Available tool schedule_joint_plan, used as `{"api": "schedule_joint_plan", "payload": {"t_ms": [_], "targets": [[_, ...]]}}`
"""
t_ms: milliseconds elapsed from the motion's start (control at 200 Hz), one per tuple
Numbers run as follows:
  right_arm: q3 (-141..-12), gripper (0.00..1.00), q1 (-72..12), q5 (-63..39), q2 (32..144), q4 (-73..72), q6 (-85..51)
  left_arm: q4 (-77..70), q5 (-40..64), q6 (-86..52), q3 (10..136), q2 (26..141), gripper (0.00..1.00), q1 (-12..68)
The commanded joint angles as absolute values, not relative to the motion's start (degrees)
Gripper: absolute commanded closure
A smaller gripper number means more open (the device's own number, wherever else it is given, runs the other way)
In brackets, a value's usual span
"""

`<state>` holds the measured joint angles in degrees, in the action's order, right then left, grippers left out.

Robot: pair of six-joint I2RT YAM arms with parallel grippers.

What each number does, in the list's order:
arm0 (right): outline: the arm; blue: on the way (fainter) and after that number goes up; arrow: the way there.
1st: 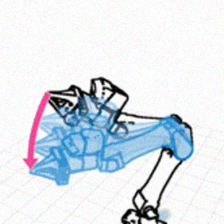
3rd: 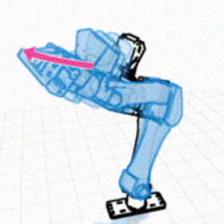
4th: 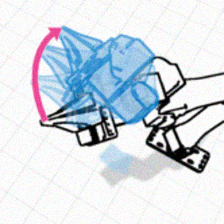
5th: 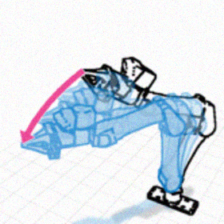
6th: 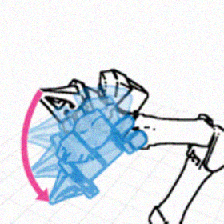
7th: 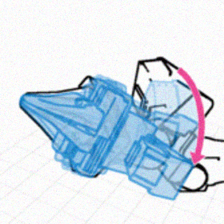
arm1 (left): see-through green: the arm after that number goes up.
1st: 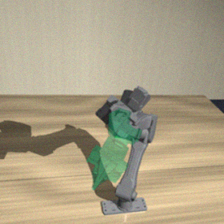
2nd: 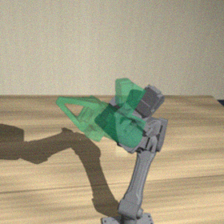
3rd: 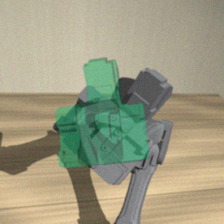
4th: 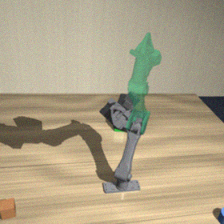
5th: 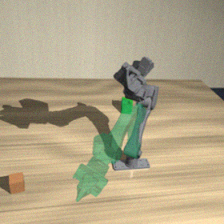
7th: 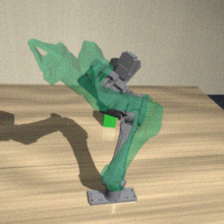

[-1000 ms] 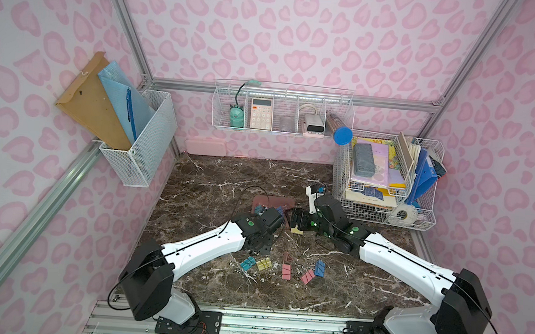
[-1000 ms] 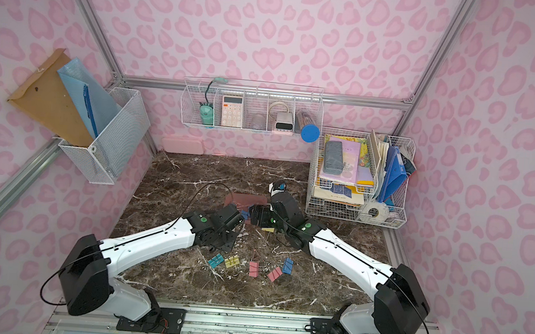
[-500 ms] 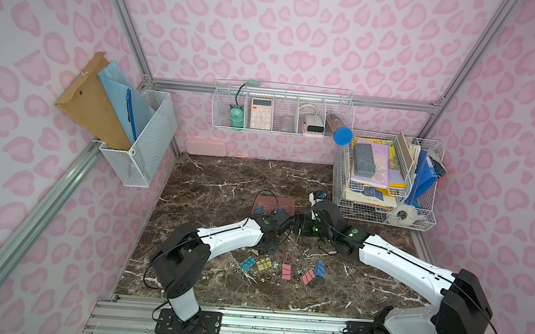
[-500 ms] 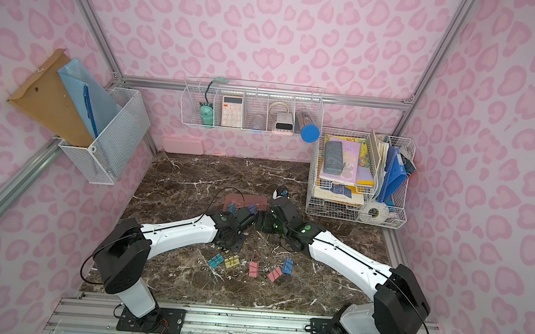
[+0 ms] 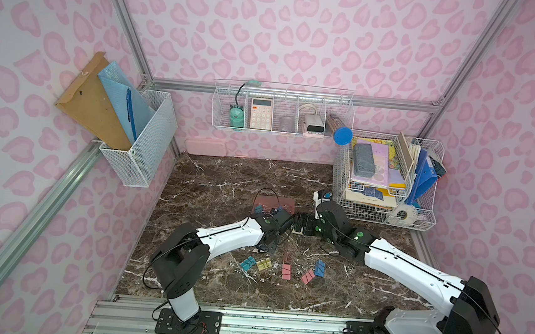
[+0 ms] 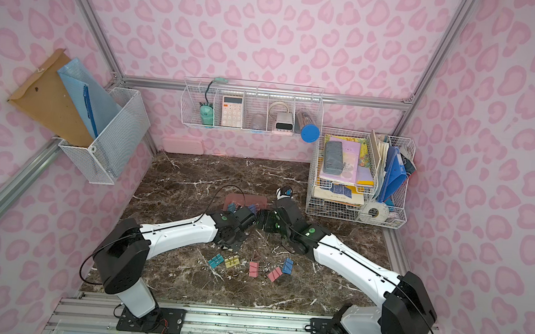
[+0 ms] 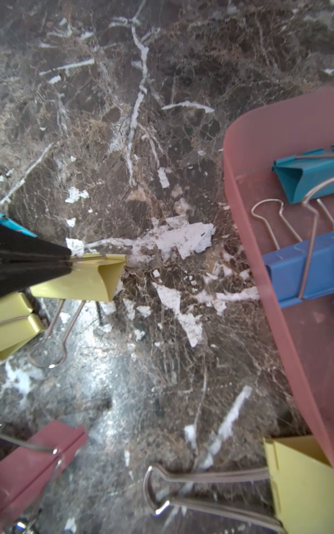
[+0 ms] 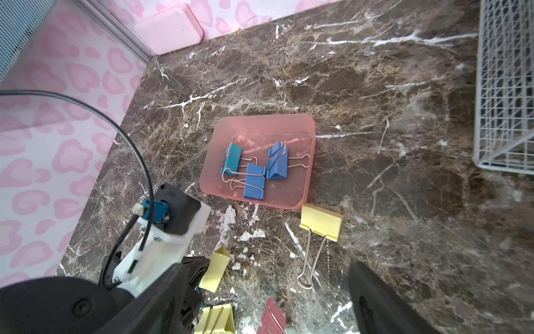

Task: Put the binder clips in the storage box
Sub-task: Pick up the binder clip at the center of the board.

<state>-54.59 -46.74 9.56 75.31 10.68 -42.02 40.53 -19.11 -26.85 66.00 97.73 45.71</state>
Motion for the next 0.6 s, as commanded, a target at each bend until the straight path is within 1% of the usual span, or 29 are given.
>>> {"api": "schedule_joint_plan", "payload": {"t_ms": [0, 130, 365, 490, 596], "targets": [[-53.48, 0.09, -46.57, 13.02, 73.45, 9.87, -43.90, 43.97, -22.46, -26.89, 68.40, 96.61, 1.00, 45.62], [-49.97, 0.08, -46.37, 16.03, 69.54, 7.42, -45.59, 45.13, -23.49, -26.65, 70.88, 94.15, 1.00, 45.14], [-46.22, 0.07, -44.75, 16.60, 63.93, 5.66, -46.91, 46.66, -25.93, -22.34, 77.64, 91.33, 1.00, 41.74], [-45.55, 0.07, -44.21, 16.46, 62.78, 5.47, -47.45, 44.16, -25.81, -18.63, 80.64, 93.07, 1.00, 38.45], [-44.88, 0.07, -44.12, 16.05, 62.41, 4.94, -48.15, 41.57, -23.93, -16.26, 82.93, 96.78, 1.00, 35.57]]}}
